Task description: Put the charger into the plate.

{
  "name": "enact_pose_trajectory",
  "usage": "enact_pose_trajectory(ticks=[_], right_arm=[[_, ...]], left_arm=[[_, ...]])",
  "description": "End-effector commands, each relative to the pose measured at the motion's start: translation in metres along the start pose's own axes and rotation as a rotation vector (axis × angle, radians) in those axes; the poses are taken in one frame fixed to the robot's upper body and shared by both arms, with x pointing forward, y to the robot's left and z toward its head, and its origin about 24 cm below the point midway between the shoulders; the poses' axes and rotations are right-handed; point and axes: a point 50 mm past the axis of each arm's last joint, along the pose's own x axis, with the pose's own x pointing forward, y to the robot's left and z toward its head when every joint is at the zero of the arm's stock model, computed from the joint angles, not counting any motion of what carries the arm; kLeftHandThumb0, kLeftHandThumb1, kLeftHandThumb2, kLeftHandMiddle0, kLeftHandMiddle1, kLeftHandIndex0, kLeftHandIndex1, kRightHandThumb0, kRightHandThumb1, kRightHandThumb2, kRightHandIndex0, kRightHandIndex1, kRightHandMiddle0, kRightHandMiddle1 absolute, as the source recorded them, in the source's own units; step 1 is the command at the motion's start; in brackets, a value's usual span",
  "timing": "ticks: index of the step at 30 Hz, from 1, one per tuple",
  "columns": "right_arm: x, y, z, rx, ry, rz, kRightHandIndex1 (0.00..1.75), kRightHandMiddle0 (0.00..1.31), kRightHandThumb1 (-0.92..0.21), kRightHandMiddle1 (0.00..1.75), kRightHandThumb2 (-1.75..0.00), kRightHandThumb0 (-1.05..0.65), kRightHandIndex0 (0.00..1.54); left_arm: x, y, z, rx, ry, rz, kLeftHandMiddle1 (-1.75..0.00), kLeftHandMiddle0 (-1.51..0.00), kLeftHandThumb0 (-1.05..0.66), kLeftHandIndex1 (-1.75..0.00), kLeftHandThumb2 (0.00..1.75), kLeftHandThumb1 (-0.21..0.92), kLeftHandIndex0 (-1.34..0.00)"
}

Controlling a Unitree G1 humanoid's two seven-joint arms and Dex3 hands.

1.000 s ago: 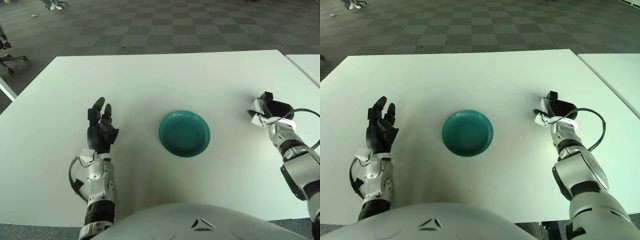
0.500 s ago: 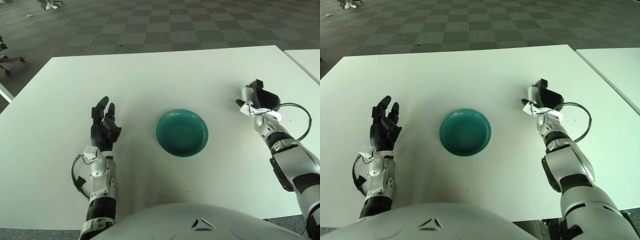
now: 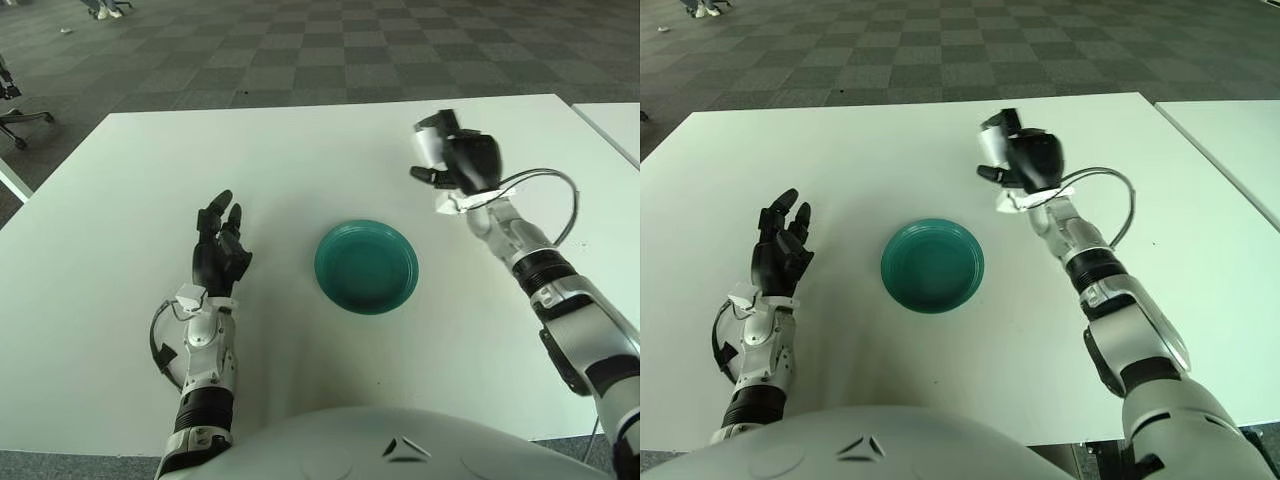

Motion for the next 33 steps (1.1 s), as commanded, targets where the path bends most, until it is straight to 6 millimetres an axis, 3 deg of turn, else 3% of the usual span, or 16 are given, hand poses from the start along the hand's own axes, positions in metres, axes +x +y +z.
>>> enact_pose_trajectory(ticks=[1,6,11,15,22,27,33], right_arm=[[-0.003,0.004,0.012,0.02,-0.052,0.027,1.75,0.48,-0.48,1.75,-1.11,-0.43,0.99],[-0.003,0.001,0.045,0.092,-0.158,0.049,1.75,0.5,-0.47,1.75,-1.13,-0.43,0.98],[-0.011,-0.001,0.062,0.138,-0.211,0.103,1.75,0.5,-0.46,1.75,-1.14,-0.44,0.98],[-0.026,0.012,0.079,0.204,-0.269,0.188,1.75,0.52,-0.43,1.75,-1.17,-0.44,1.02],[-0.039,0.022,0.084,0.19,-0.32,0.267,1.75,0.53,-0.42,1.75,-1.18,-0.44,1.05],[-0.051,0.027,0.09,0.152,-0.399,0.359,1.75,0.52,-0.43,1.75,-1.17,-0.44,1.04],[-0.056,0.024,0.096,0.093,-0.481,0.342,1.75,0.52,-0.43,1.75,-1.17,-0.44,1.04]], left_arm=[[-0.03,-0.003,-0.027,-0.024,0.134,0.033,0.0,-0.29,-0.95,-0.82,0.99,0.92,0.0],[-0.032,-0.005,-0.028,-0.011,0.14,0.023,0.0,-0.28,-0.95,-0.81,0.99,0.92,0.0],[-0.033,-0.008,-0.029,-0.008,0.145,0.016,0.0,-0.27,-0.94,-0.81,0.98,0.92,0.0],[-0.033,-0.013,-0.029,-0.013,0.143,0.016,-0.01,-0.29,-0.93,-0.91,0.97,0.92,0.0],[-0.035,-0.02,-0.029,-0.019,0.141,0.016,-0.02,-0.32,-0.9,-1.01,0.96,0.92,0.0],[-0.036,-0.027,-0.026,-0.011,0.126,0.005,-0.01,-0.31,-0.89,-0.97,0.96,0.92,0.0],[-0.037,-0.033,-0.024,-0.001,0.121,0.006,-0.01,-0.31,-0.88,-0.94,0.95,0.92,0.0]])
